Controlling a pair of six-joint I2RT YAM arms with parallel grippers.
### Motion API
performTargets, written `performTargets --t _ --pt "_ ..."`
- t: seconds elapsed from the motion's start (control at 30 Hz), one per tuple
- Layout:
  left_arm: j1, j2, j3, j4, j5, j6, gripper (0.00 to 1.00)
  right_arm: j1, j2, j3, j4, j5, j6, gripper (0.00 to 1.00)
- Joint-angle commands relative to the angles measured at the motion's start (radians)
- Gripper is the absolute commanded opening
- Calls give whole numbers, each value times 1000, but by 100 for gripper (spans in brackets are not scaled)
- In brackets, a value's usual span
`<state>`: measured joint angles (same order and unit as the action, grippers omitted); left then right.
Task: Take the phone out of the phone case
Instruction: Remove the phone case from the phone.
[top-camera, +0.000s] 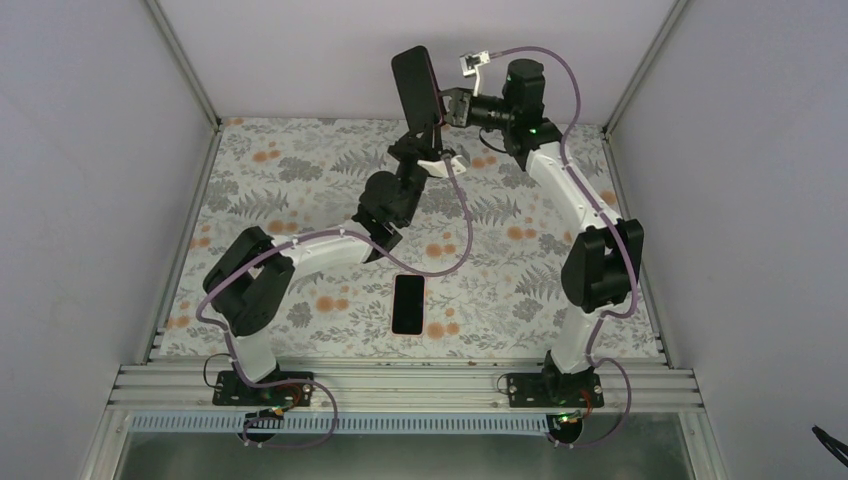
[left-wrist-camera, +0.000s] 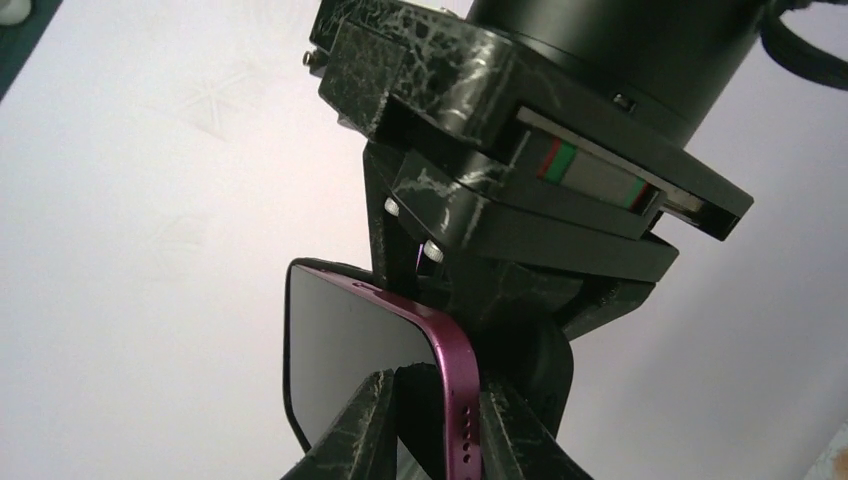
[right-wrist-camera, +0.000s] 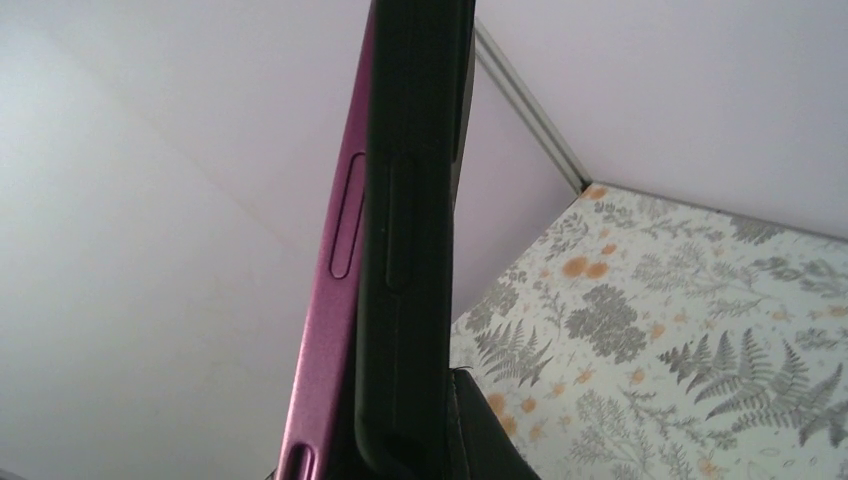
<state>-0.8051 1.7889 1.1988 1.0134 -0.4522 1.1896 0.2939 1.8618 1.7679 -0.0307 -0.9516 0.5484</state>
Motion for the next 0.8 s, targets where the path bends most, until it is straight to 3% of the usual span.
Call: performTargets --t 0.0,0.37,0.77 --pt "111 -34 -10 302 -244 144 18 -61 -37 -71 -61 -324 12 3" --pt "79 -47 -45 369 -214 210 4 -77 7 -58 -58 -324 16 3" --pt "-22 -238 -84 31 -206 18 2 -137 154 265 -615 224 -440 3"
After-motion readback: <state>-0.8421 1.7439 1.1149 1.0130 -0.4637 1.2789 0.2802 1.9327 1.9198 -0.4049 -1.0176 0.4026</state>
